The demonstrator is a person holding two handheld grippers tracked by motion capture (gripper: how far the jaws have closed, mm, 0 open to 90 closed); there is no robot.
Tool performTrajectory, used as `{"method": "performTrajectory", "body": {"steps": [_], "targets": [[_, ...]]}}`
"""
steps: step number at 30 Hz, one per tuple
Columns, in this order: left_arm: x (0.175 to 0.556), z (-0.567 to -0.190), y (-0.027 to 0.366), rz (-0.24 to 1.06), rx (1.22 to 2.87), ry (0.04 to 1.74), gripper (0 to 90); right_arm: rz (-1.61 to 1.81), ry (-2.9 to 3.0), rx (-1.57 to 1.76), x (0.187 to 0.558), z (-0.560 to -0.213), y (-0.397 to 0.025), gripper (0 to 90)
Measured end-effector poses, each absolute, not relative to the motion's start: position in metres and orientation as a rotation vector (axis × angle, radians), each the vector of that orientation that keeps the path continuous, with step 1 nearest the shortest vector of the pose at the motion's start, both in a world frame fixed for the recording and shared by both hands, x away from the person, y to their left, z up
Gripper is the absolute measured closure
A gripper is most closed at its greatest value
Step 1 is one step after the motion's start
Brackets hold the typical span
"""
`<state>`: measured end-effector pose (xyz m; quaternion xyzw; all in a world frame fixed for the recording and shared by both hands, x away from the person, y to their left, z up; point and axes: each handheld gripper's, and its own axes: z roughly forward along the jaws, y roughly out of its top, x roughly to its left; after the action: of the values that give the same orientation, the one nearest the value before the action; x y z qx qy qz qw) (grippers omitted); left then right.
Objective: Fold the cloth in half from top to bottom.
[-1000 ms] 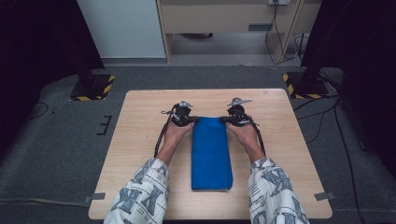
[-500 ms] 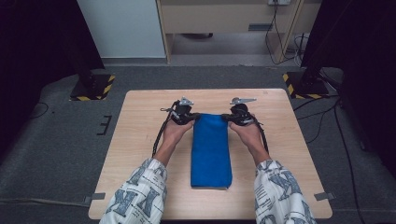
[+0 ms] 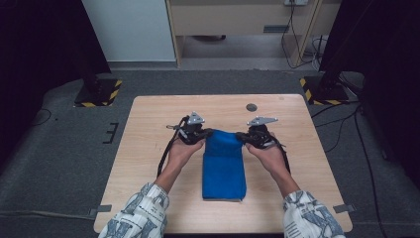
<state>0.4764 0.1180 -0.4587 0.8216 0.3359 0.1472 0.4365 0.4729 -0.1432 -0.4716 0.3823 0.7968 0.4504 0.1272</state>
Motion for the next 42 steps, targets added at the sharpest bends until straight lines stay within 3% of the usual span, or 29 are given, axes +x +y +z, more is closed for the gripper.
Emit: {"method": "performTrajectory", "body": {"steps": [18, 42], "targets": [[0.433, -0.466, 0.132, 0.322, 2.031, 0.804, 86.0, 1.323, 2.380, 0.969, 0.427, -0.470, -0.138, 86.9], [0.411, -0.470, 0.131, 0.281, 2.018, 0.782, 85.5, 1.333, 2.397, 0.947, 0.409, -0.473, -0.146, 86.4]]}}
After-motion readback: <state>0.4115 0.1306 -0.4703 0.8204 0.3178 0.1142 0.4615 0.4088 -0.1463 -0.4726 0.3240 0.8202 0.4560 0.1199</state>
